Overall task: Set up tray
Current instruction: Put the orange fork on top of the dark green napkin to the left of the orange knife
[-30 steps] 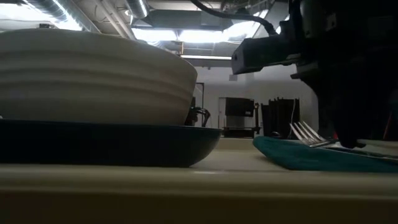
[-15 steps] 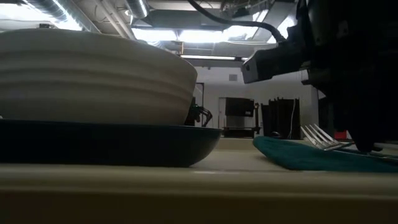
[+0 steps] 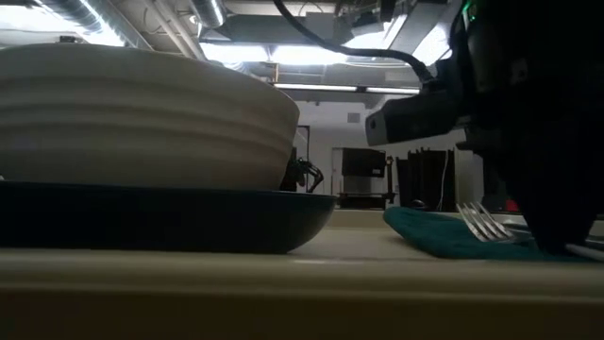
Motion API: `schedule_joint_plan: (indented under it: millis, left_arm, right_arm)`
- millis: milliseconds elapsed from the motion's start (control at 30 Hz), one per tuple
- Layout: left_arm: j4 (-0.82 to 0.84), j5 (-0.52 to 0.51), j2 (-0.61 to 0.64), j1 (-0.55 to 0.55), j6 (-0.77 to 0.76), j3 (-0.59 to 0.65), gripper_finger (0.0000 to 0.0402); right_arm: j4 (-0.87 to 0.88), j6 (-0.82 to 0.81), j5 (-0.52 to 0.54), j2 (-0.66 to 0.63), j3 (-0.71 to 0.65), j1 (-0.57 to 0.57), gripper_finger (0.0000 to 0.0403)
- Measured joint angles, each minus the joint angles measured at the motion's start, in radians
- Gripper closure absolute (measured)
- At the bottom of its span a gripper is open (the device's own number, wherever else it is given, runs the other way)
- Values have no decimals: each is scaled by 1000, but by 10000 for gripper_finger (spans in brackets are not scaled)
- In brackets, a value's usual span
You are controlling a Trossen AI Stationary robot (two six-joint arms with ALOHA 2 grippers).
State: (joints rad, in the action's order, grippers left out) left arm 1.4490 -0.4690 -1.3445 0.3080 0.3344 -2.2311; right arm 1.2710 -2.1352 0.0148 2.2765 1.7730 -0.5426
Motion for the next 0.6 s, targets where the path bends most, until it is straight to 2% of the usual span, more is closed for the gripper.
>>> schedule_joint_plan:
  millis: [333, 600]
  left_arm:
    - [0, 0, 0, 0, 0, 0, 258]
    - [0, 0, 0, 0, 0, 0, 258]
  right_arm:
    - [-16, 1, 1, -1, -9, 1, 390]
    - [-15, -1, -1, -1, -3, 2, 340]
